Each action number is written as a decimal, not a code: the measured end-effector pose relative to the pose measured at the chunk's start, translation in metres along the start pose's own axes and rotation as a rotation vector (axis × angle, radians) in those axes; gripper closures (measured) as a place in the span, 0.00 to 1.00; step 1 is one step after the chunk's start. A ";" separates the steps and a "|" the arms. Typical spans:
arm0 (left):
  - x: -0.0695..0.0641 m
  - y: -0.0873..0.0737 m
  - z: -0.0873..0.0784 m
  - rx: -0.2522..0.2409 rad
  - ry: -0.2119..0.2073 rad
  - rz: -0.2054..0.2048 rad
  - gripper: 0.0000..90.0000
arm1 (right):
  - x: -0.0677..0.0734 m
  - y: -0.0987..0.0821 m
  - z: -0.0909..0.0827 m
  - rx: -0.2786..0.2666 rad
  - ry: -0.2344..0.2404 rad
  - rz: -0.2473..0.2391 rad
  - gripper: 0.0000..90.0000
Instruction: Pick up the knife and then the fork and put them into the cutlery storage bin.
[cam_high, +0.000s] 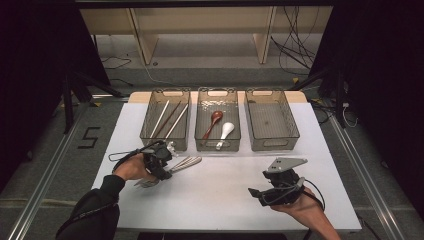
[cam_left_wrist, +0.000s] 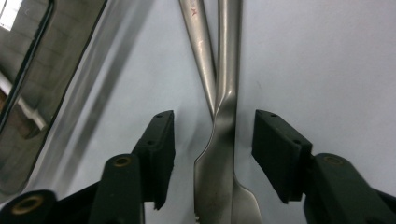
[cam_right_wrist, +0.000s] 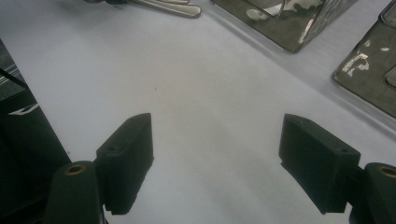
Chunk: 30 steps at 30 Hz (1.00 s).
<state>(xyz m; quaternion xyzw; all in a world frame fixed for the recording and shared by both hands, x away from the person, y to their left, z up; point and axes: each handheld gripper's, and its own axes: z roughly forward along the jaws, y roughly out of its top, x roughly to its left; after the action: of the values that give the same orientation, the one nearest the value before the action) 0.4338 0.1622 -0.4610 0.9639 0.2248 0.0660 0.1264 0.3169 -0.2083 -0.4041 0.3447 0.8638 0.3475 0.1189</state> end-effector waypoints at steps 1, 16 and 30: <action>0.000 0.001 0.000 0.008 -0.003 0.011 0.57 | 0.000 0.000 0.000 0.000 0.000 0.000 0.30; 0.000 0.004 0.002 0.016 -0.040 -0.004 0.83 | 0.000 0.000 0.000 0.002 0.001 -0.002 0.30; -0.006 0.010 -0.006 0.016 -0.022 -0.004 0.95 | 0.000 0.000 0.000 0.002 0.002 -0.001 0.30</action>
<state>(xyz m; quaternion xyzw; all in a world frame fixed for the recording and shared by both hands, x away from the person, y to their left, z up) 0.4315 0.1525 -0.4526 0.9651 0.2258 0.0536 0.1210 0.3172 -0.2084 -0.4042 0.3442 0.8645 0.3468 0.1180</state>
